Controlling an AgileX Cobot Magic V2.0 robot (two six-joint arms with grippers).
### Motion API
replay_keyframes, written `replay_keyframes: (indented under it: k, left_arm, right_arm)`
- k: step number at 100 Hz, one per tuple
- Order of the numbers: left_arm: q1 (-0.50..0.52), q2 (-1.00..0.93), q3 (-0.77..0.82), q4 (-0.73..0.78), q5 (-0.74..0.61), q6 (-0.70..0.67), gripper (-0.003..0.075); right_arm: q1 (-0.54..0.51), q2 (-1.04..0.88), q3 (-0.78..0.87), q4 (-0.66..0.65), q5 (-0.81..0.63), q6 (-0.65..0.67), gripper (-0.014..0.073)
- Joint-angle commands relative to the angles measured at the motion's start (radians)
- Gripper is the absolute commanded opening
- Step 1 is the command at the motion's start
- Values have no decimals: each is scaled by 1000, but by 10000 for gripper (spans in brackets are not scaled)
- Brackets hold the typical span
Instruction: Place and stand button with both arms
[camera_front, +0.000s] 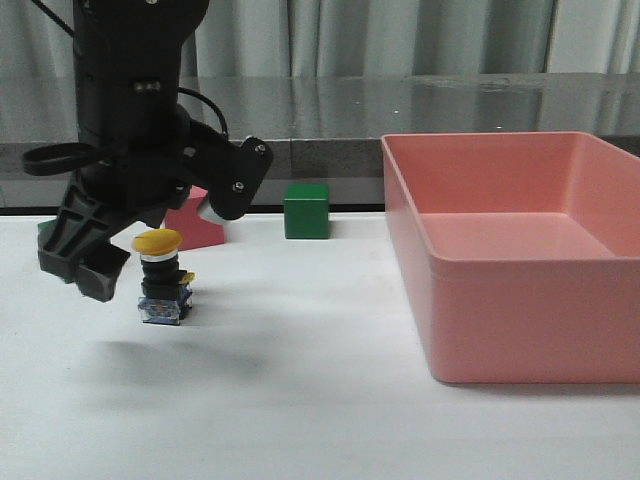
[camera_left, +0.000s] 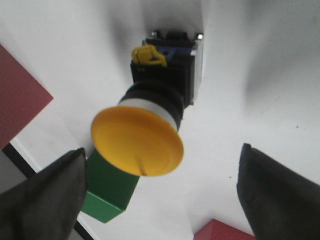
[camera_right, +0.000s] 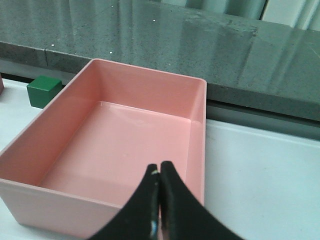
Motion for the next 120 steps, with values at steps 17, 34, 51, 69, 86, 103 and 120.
replay_keyframes:
  k: [17, 34, 51, 69, 86, 103, 120]
  left_arm:
    - [81, -183, -28, -27, 36, -275, 316]
    - [258, -322, -26, -337, -17, -296, -18]
    - [409, -493, 73, -643, -176, -173, -20]
    - [445, -718, 322, -792, -479, -121, -20]
    - [445, -960, 581, -929, -689, -121, -20]
    - [445, -1189, 806, -1019, -785, -121, -20]
    - [445, -1400, 957, -1026, -788, -121, -20]
  right_arm:
    - [-8, 8, -27, 7, -74, 1, -76]
    - [-8, 8, -27, 7, -74, 1, -76]
    - [-8, 8, -27, 7, -73, 1, -76]
    - [-8, 8, -27, 7, -73, 1, -76]
    - [-8, 8, -27, 7, -73, 1, -76]
    - [-8, 8, -27, 7, -73, 1, -76]
    - [-8, 8, -27, 7, -73, 1, -76]
